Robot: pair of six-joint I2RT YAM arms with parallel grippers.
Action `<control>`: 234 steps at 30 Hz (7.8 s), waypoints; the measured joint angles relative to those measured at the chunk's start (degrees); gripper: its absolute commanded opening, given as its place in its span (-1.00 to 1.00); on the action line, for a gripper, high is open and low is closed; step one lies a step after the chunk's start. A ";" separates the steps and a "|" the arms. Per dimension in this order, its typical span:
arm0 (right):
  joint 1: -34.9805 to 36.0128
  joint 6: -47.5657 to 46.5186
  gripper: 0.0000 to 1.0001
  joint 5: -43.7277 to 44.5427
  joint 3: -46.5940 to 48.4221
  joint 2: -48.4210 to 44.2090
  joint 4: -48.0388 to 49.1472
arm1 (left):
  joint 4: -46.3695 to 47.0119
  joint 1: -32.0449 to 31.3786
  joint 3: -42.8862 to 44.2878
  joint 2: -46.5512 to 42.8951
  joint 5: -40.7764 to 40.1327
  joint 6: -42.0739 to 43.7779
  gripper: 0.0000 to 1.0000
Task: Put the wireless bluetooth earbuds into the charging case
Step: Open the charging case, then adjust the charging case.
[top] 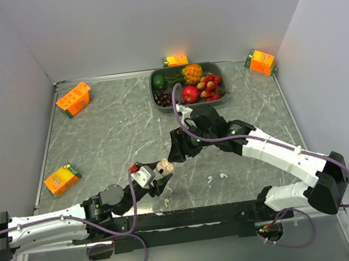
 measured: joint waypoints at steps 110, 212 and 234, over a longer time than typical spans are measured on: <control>6.32 -30.73 -1.00 1.29 -7.34 -15.19 1.92 | 2.80 27.26 12.11 16.59 67.21 -22.14 0.28; 6.93 -19.87 0.24 7.43 -4.76 -16.39 5.42 | -0.66 25.94 10.71 7.54 60.50 -22.34 -0.98; 6.14 1.05 -0.04 13.38 -24.59 -6.80 6.45 | -6.45 25.53 -0.22 -19.41 37.99 -26.08 -0.98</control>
